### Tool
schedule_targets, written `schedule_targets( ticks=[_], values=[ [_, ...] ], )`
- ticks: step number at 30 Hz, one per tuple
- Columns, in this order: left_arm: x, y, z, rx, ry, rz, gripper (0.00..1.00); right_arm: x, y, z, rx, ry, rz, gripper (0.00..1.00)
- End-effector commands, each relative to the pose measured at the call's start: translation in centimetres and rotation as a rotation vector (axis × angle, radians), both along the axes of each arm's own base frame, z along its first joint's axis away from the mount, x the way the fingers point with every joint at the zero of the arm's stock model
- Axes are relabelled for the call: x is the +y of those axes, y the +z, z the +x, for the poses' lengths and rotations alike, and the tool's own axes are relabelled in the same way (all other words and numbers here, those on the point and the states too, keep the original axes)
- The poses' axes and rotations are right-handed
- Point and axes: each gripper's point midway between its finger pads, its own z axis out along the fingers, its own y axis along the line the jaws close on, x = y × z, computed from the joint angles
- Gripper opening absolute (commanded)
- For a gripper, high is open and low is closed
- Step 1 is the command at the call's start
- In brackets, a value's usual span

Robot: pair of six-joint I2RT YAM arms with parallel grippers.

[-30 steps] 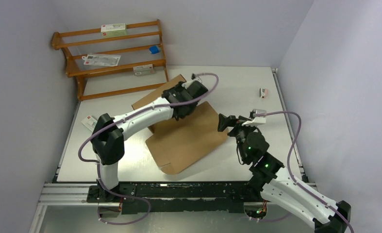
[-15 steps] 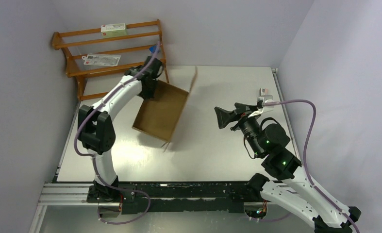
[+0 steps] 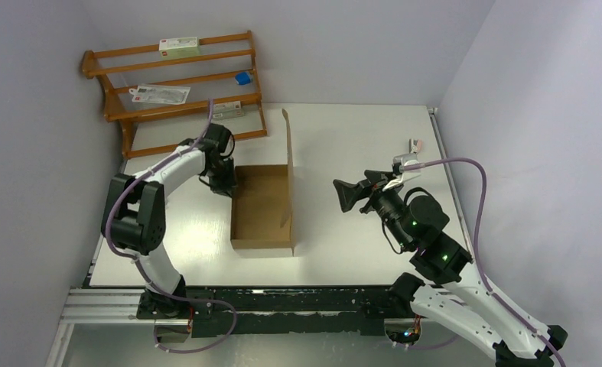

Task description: Fold the paper box

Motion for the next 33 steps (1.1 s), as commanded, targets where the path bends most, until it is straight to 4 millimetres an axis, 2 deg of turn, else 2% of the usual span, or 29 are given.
schedule_targets(
  ticks=[1,4,11,15,20,23,27,33],
  values=[
    [-3.1,0.6,-0.3,-0.059,0.139,-0.221,0.1,0.4,-0.2,-0.4,0.0,0.044,-0.037,0.98],
    [-3.0,1.3,-0.8,-0.106,0.191,-0.261,0.21,0.9,0.2,-0.6,0.01,0.07,-0.059,0.98],
    [-0.6,5.5,-0.4,-0.238,0.146,-0.149,0.51,2.6,0.8,-0.7,0.08,0.146,-0.111,0.98],
    [0.7,8.4,0.4,-0.374,0.072,-0.083,0.64,4.2,1.3,0.0,0.139,0.172,-0.137,0.98],
    [1.1,11.2,1.7,-0.531,-0.087,-0.025,0.8,6.3,0.8,1.5,0.251,0.191,-0.203,0.98],
    [1.3,12.0,2.4,-0.566,-0.154,0.012,0.84,7.3,0.8,2.5,0.302,0.181,-0.223,0.98],
    [2.6,12.3,2.8,-0.603,-0.156,0.087,0.86,9.5,1.4,3.1,0.354,0.217,-0.23,0.98],
    [4.4,11.2,1.8,-0.593,-0.1,0.159,0.9,12.7,0.8,3.7,0.436,0.209,-0.331,0.98]
  ],
)
